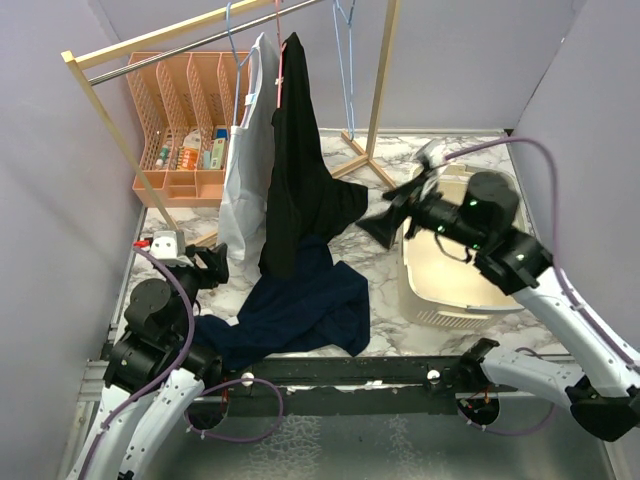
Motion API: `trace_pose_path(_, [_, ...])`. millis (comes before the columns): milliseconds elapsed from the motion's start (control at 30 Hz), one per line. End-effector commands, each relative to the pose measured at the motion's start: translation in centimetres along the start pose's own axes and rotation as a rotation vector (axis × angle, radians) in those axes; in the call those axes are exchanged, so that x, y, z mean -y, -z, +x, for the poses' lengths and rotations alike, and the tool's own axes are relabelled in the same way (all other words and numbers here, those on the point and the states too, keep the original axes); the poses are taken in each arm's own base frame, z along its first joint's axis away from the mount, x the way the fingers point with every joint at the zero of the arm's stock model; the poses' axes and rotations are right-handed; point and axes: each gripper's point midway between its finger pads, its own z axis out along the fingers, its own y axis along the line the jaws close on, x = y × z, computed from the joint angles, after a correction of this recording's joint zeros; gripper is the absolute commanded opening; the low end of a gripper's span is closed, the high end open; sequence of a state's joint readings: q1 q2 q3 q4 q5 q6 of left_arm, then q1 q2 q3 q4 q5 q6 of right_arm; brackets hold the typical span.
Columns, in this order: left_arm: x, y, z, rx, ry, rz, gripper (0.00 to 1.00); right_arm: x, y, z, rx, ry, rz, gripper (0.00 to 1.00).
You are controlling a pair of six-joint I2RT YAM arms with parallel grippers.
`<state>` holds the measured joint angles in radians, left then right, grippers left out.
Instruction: Remove the t-shirt from the hanger
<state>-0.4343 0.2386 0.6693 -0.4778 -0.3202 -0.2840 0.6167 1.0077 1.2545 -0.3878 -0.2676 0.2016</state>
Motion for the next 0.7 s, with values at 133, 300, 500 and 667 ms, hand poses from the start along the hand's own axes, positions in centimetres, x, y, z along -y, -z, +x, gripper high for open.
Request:
trace_pose_path(133, [0.1,-0.8,0.4,-0.023,0.005,-0.015,0.66,-6.7,-2.4,18.9,-0.428,-0.130,-0.220,1.00])
trace_pose_path(300, [-0.2,-0.7,0.4,-0.014,0.012,-0.029,0.66,-9.4,-3.5,24.5,-0.542,-0.111,-0.250,1.00])
trace_pose_path(500, [-0.2,-0.8,0.5,-0.023,0.010,-0.032,0.66,-14.7,-5.6,28.7,-0.603,0.175,-0.256,1.00])
trace_pose_path(667, [-0.1,-0.9,0.7,-0.035,0.006,-0.025,0.66,-16.0,-8.1,31.3,-0.605,0.329,-0.304,1.00])
